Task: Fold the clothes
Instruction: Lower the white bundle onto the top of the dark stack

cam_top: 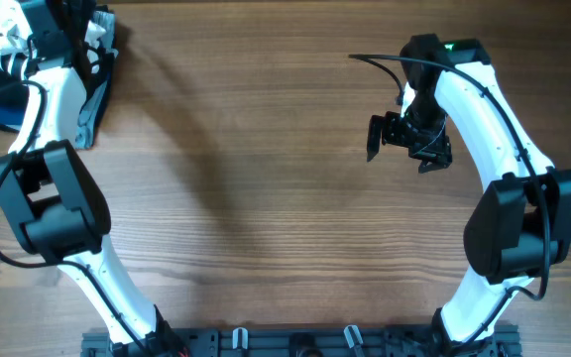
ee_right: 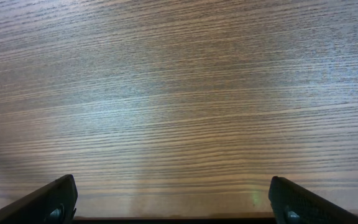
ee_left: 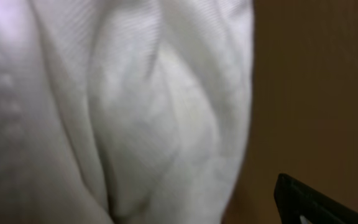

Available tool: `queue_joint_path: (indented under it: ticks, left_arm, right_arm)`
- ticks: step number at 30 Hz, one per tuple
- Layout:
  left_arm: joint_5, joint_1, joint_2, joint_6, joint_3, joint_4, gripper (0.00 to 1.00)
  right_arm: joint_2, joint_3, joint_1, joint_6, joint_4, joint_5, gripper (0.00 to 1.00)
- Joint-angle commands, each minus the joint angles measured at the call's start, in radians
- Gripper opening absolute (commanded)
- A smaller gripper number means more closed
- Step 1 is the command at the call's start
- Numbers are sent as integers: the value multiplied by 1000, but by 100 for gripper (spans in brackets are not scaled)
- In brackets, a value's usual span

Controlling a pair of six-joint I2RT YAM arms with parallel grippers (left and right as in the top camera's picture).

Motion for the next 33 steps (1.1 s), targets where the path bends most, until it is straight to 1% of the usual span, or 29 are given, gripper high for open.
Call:
queue_joint_path:
  ticks: [1, 5, 9, 16, 19, 22, 26, 27, 28, 29, 33]
  left_arm:
    - [-2, -10, -101, 5, 12, 8, 99]
    - [-2, -26, -158, 7, 12, 5, 100]
    - [-8, -48, -214, 60, 12, 6, 100]
    - [-26, -51, -237, 67, 12, -6, 99]
    - [-71, -51, -235, 66, 12, -50, 99]
    - [-74, -51, -236, 71, 12, -86, 99]
    - [-83, -50, -250, 85, 12, -236, 100]
    - [-90, -50, -253, 87, 12, -262, 92]
    - [-94, -48, -257, 113, 12, -300, 40]
    - [-99, -48, -260, 127, 12, -322, 4]
    - [-178, -48, -279, 129, 12, -429, 4]
  right_arm:
    - [19, 6, 3, -8, -2, -16, 100]
    - [46, 6, 3, -8, -5, -16, 100]
    - [56, 6, 3, -10, -5, -29, 100]
    - [56, 6, 3, -36, -29, -39, 100]
    - [56, 6, 3, -45, -43, -39, 100]
    - [56, 6, 3, -48, -46, -39, 100]
    - [56, 6, 3, -48, -46, -39, 100]
    - [56, 6, 3, -48, -46, -39, 100]
    - [56, 6, 3, -48, -46, -39, 100]
    - [56, 6, 3, -48, -46, -39, 100]
    - [56, 6, 3, -63, -50, -39, 100]
